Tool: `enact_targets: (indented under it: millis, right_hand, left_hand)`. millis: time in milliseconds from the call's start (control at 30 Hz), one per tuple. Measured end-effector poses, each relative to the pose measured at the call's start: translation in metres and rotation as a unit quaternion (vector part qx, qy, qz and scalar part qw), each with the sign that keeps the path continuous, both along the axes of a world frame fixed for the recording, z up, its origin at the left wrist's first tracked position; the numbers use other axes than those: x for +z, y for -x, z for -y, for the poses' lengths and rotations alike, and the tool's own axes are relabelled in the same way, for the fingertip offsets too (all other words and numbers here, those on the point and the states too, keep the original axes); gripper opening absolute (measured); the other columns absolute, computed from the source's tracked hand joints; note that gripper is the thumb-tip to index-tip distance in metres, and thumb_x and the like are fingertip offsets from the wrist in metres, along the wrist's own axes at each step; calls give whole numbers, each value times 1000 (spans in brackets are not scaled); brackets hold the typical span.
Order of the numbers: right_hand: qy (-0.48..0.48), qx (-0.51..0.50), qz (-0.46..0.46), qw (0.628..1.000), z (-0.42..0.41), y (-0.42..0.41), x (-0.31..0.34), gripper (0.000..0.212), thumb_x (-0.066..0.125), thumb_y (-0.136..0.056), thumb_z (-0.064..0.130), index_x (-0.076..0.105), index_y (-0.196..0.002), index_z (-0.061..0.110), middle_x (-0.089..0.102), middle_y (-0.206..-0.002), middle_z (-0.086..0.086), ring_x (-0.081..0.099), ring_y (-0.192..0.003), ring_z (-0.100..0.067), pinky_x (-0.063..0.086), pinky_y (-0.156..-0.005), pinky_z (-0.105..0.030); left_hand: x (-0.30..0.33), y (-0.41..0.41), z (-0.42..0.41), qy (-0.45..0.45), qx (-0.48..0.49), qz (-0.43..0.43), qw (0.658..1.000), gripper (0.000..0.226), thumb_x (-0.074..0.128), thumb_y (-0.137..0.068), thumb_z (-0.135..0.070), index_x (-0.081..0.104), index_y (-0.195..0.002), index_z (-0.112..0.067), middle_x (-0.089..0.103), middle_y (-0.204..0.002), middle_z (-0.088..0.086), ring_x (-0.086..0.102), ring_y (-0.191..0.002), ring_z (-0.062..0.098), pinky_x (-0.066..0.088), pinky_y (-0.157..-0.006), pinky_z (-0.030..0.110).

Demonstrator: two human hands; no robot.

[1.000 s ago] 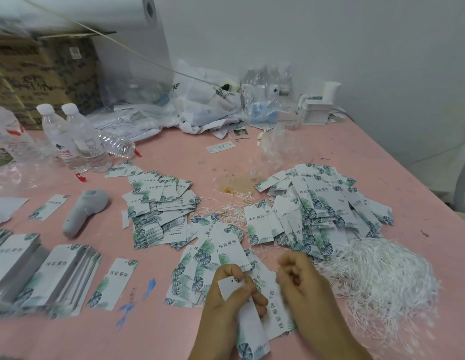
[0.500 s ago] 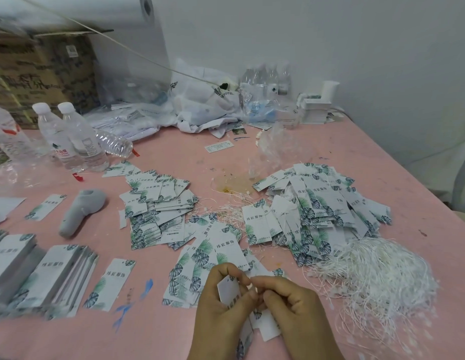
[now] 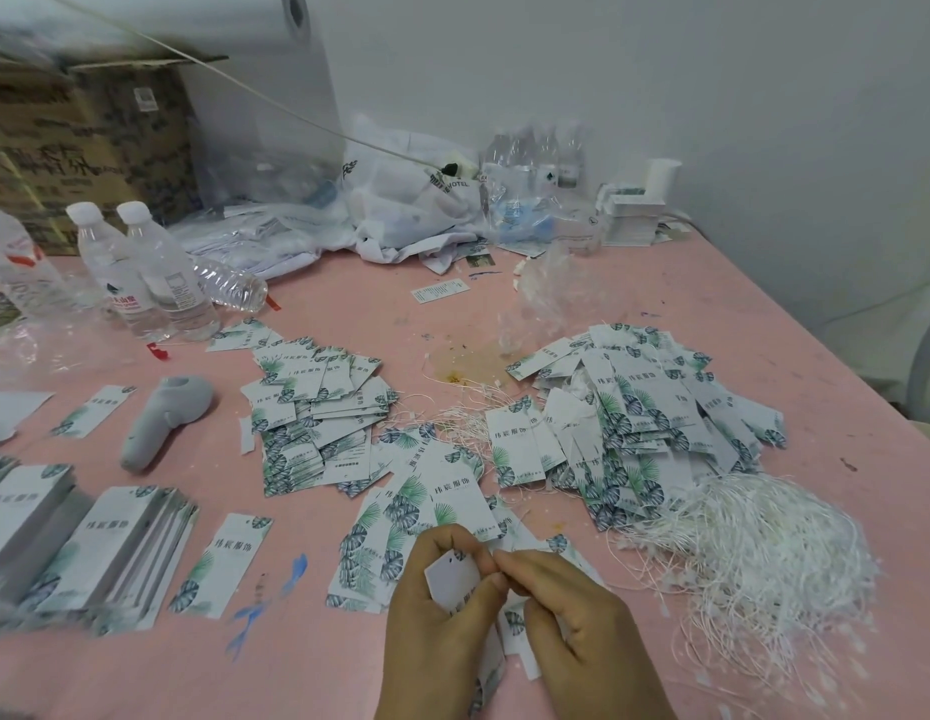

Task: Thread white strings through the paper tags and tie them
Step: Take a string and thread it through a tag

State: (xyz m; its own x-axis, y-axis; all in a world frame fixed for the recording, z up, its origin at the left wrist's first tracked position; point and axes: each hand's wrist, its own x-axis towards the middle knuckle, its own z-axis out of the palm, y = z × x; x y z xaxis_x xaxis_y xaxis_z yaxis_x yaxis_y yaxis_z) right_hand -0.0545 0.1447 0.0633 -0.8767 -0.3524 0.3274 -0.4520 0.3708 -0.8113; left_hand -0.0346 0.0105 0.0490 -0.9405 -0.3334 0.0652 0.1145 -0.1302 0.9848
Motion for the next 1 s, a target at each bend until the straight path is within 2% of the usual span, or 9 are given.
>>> enact_targets:
  millis: [167,267,400,500,600,700,833,933,1000]
  right_hand:
    - [-17,4,-15,1000,-1,1,-3,55,50,-84,0,65,-122,36,59,-121,29,62,-103,5,47,-84,-9]
    - [-32,7,-37,999,-2,0,-2,50,50,-84,-1,68,-121,27,62,-120,25,62,-105,5,47,-86,-9]
    - [-67,-22,-101,992,0,-5,-1,49,55,-80,0,71,-119,24,68,-115,16,63,-102,5,52,-85,-15]
    - [-69,-25,-103,992,1,-5,-2,46,54,-82,2,71,-118,25,68,-113,15,64,-98,2,54,-83,-18]
    - [-75,-19,-97,992,0,-2,-2,38,49,-86,13,69,-116,27,65,-106,15,62,-93,1,50,-79,-15]
    - [-119,-51,-150,980,-2,6,-1,31,54,-84,25,71,-110,20,58,-95,5,53,-87,-9,46,-73,-18]
    - [-141,-61,-131,980,-15,17,-1,24,50,-91,32,71,-93,20,59,-93,10,47,-92,-3,41,-76,-21]
    - [-119,-103,-82,984,-33,25,2,24,48,-95,36,68,-96,24,60,-91,20,52,-92,1,42,-76,-22]
    - [-68,-157,-36,985,-44,33,6,16,51,-94,30,66,-97,30,59,-93,23,55,-92,-1,48,-76,-27]
  left_hand:
    - [2,0,-1,-14,11,5,1000,24,73,-68,-11,60,-79,-28,65,-76,8,59,-64,18,47,-59,28]
    - [5,0,-2,11,7,1,1000,26,73,-67,-11,58,-78,-29,63,-76,10,56,-60,12,46,-55,22]
    - [5,-2,-3,30,19,0,999,25,73,-68,-12,59,-79,-29,64,-76,9,57,-59,13,46,-55,21]
    - [3,-2,-3,42,24,-5,999,23,72,-69,-13,60,-80,-29,65,-75,6,57,-59,13,46,-56,21]
    - [3,-1,-3,37,22,-8,999,24,69,-69,-9,60,-78,-30,65,-73,5,57,-59,12,47,-56,21]
    - [1,-2,-2,24,5,-15,1000,24,71,-70,-11,60,-80,-30,66,-75,4,58,-62,15,48,-58,25]
    - [7,-1,7,-105,2,-31,994,30,76,-64,-4,61,-79,-25,67,-74,8,66,-63,21,54,-56,28]
    - [9,4,20,-230,30,-37,972,33,75,-61,0,59,-81,-20,64,-75,11,62,-54,22,55,-51,32]
    - [7,8,26,-269,52,-39,961,36,73,-63,5,57,-85,-17,61,-75,12,59,-55,21,56,-53,31]
